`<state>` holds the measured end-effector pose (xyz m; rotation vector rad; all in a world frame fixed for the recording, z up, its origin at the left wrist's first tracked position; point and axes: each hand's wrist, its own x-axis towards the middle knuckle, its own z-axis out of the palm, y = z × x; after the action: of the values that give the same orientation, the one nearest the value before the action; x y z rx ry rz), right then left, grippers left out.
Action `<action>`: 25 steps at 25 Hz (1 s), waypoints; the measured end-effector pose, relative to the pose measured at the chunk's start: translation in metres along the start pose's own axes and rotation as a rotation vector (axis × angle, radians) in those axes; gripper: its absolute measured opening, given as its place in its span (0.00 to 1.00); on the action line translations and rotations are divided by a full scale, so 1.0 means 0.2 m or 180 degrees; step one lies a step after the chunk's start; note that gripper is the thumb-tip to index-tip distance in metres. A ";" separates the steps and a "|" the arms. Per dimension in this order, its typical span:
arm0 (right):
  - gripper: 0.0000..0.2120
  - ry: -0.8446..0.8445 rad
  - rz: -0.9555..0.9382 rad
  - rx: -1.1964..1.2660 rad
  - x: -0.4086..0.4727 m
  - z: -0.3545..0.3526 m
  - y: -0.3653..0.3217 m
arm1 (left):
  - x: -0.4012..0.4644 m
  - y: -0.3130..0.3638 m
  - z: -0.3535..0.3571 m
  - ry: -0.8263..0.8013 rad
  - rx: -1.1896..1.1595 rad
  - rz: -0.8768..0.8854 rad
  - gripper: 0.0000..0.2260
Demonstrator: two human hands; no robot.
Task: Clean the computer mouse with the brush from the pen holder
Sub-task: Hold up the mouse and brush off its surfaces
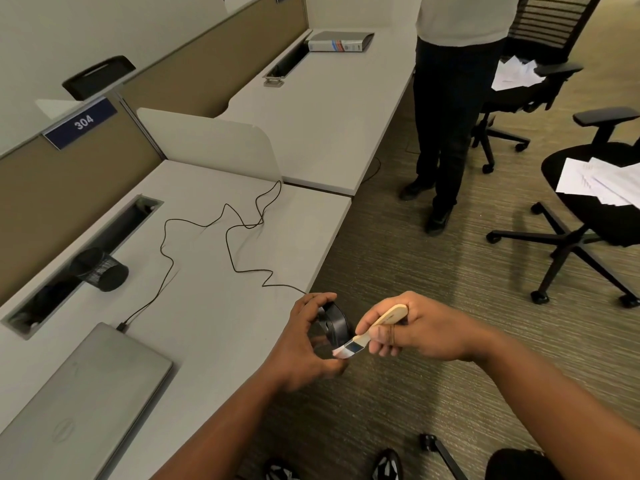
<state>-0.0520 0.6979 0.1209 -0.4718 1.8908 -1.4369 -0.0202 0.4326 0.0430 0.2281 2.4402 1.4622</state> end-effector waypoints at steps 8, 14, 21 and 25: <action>0.08 0.0066 0.0102 0.0015 -0.03 -0.06 0.01 | 0.03 0.01 0.01 0.0092 -0.0216 -0.0061 0.44; 0.08 0.0137 0.0183 -0.0114 -0.04 -0.10 0.02 | 0.05 -0.02 0.01 0.0149 -0.0460 -0.0158 0.46; 0.07 0.0527 0.0077 -0.0133 -0.03 -0.11 0.03 | 0.05 -0.02 0.00 0.0198 -0.0711 -0.0236 0.45; 0.07 0.0476 -0.0235 0.0333 -0.04 -0.11 0.00 | 0.04 -0.01 0.00 0.0196 -0.0722 -0.0278 0.46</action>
<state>-0.0620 0.7176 0.1257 -0.3975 1.9197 -1.6511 -0.0287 0.4334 0.0397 0.0284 2.2731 1.7121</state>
